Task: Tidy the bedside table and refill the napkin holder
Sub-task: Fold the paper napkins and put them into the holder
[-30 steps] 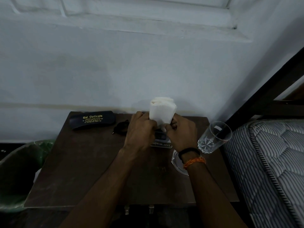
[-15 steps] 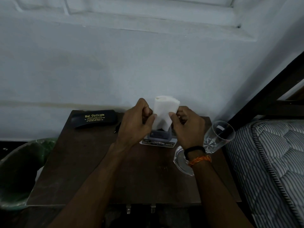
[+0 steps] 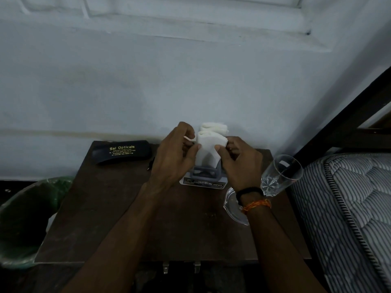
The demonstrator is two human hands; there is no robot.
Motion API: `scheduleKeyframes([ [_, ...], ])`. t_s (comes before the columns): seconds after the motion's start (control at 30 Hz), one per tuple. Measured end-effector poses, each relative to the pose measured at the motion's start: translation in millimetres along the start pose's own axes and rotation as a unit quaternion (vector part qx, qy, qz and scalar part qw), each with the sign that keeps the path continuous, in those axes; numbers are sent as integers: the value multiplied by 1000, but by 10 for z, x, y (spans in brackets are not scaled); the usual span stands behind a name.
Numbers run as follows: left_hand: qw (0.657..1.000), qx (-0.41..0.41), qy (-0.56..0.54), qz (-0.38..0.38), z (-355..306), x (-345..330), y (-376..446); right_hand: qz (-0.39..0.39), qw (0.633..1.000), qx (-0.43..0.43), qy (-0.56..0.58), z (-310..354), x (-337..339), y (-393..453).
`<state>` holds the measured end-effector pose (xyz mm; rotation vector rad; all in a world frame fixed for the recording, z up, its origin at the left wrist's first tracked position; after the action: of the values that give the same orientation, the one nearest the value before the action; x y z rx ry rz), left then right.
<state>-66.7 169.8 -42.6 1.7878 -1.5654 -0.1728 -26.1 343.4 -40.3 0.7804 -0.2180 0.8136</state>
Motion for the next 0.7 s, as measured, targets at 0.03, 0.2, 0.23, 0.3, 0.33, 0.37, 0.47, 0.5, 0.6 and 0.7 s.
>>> scheduleKeyframes([
  [0.03, 1000, -15, 3, 3, -18, 0, 0, 2, 1000, 6, -7, -5, -5, -2],
  [0.2, 996, -72, 53, 25, -39, -42, -32, 12, 1000, 9, -19, -54, -35, -10],
  [0.23, 995, -75, 59, 24, -31, -43, -31, 13, 1000, 6, -19, -72, -42, -9],
  [0.3, 995, -75, 58, 23, -23, -39, -26, 13, 1000, 2, -24, -89, -48, -11],
  [0.33, 996, -73, 55, 24, -25, -38, -24, 13, 1000, 0, -24, -96, -50, -12],
  [0.37, 996, -72, 51, 25, -25, -38, -24, 13, 1000, -1, -21, -98, -53, -12],
  [0.47, 996, -69, 42, 28, -30, -31, -14, 8, 1000, -10, 5, -69, -27, -15],
  [0.5, 997, -66, 38, 29, -28, -29, -9, 5, 1000, -12, 9, -58, -12, -12],
  [0.6, 998, -49, 19, 28, -38, -20, -3, 2, 999, -29, 17, -34, 33, 8],
  [0.7, 999, -21, -6, 26, -26, 31, -6, -9, 999, -34, -1, -26, 88, 7],
])
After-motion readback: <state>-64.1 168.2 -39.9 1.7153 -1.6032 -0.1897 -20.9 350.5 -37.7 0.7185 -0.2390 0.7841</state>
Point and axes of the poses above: each hand's wrist, its own y-axis towards the middle knuckle, its own x-axis out of the back of the hand, z = x × y, the point moved 4 cm from there along y, towards the middle knuckle, and after that the axes turned 11 degrees about -z, right-handed, at the moved point
